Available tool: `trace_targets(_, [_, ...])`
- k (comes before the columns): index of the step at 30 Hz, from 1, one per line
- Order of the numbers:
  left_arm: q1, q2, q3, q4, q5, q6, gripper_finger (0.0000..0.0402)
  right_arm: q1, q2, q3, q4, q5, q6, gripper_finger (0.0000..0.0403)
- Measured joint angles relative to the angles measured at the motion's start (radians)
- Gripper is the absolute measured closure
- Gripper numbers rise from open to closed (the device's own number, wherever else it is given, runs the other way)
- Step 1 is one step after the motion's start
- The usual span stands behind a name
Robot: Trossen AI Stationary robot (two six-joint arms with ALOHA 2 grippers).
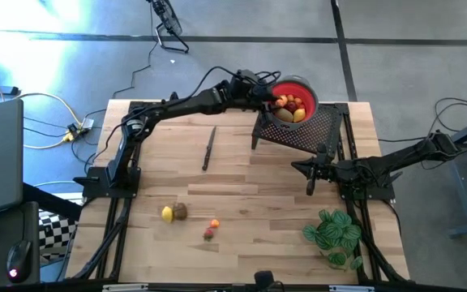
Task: Pick & Place Fruit
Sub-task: Put the orange pear into the red strainer bowl on the shelf
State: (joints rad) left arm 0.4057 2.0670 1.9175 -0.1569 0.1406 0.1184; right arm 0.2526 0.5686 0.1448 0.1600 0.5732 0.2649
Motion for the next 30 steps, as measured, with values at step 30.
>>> trace_targets(30, [-0.007, 0.045, 0.000, -0.012, -0.005, -0.063, 0.0266, 0.000, 0.000, 0.000, -0.018, 0.001, 0.000, 0.0401])
